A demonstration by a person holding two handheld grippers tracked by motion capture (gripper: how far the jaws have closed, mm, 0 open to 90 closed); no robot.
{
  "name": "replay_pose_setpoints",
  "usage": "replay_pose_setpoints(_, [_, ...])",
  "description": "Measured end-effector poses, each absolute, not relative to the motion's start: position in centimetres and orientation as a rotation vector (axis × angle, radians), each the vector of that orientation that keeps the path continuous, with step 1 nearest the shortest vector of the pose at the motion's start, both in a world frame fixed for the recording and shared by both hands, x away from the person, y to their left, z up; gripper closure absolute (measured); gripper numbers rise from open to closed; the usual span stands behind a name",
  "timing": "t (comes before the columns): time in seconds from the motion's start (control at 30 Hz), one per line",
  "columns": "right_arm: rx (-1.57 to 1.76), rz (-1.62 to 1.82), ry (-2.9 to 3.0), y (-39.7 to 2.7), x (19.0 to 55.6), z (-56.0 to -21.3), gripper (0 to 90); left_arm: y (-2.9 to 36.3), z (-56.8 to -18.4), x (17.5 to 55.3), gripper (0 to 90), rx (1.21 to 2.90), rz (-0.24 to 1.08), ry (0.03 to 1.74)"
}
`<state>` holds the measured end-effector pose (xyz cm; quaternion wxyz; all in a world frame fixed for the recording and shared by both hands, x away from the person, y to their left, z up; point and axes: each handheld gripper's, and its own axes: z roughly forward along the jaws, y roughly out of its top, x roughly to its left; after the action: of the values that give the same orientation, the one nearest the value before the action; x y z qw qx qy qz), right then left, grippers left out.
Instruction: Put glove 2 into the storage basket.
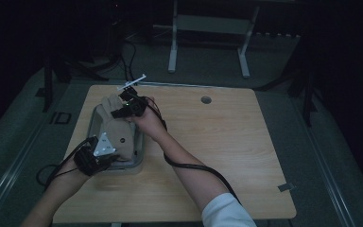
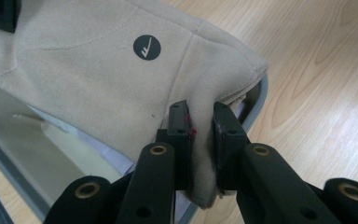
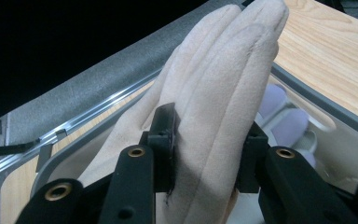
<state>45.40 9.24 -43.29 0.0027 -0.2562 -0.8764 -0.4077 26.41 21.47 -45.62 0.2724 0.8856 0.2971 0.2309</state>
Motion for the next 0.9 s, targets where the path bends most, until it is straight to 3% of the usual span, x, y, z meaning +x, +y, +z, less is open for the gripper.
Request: replay_pose_setpoints(0.9, [-0.86,-1.131,-2.832,10.0,46.6,-49.2,63.2,21.7,-49.9,29.1,80.3,2.439,0.462,0.856])
